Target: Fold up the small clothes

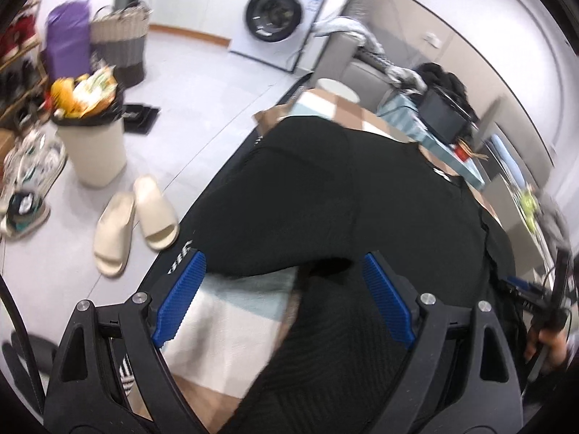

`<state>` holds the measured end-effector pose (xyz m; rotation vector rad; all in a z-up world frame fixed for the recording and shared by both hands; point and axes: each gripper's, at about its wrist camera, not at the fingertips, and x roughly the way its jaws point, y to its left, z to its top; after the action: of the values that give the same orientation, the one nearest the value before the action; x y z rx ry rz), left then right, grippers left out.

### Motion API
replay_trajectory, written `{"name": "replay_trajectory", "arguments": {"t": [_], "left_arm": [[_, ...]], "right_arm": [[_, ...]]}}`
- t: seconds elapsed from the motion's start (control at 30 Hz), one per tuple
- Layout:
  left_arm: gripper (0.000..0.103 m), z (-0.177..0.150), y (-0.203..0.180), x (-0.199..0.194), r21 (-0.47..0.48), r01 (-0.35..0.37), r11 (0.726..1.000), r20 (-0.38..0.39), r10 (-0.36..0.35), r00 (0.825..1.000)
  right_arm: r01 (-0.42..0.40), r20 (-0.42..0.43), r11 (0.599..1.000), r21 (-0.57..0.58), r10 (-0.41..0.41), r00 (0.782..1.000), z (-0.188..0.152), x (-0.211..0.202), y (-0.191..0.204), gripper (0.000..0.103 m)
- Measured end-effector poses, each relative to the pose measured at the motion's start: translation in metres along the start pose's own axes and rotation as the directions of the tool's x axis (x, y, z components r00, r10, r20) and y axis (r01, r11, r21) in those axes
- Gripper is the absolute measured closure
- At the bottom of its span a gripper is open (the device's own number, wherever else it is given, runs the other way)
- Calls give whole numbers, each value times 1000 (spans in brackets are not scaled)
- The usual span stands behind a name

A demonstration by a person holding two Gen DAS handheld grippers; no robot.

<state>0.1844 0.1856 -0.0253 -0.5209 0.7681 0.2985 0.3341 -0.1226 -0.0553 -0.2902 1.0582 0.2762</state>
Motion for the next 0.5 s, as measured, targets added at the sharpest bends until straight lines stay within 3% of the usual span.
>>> {"name": "replay_trajectory", "arguments": {"t": [0.1,0.13,0.17,0.2,0.33,0.4,0.43,0.5], "left_arm": [[16,-3,15,3,-44,-2,999,-5,1,1000],[16,-3,19,2,-50,-8,999,-9,8,1000],[16,-4,22,3,-56,-11,998,-17,10,1000],[16,-5,26,2,-66,-4,998,-23,2,1000],[19,-10,37,-1,-114,40,993,-33,-44,998],[21,-9,40,4,-119,25,993,-42,-30,999],[24,-8,41,9,-124,10,992,-51,-17,999],[27,-4,44,21,-140,-5,990,-74,-5,997]], "right_arm": [[8,18,1000,-1,-8,1000,-2,9,-6,51],[2,26,1000,8,-3,1000,-2,10,-6,64],[-23,32,1000,19,22,999,-2,11,-8,91],[-54,30,998,18,54,998,-2,11,-8,99],[-133,33,991,-16,134,990,-12,-3,-3,100],[-146,37,989,-33,147,988,-19,-12,1,100],[-155,41,987,-32,156,987,-20,-15,2,97],[-157,42,987,-27,158,987,-24,-22,8,81]]}}
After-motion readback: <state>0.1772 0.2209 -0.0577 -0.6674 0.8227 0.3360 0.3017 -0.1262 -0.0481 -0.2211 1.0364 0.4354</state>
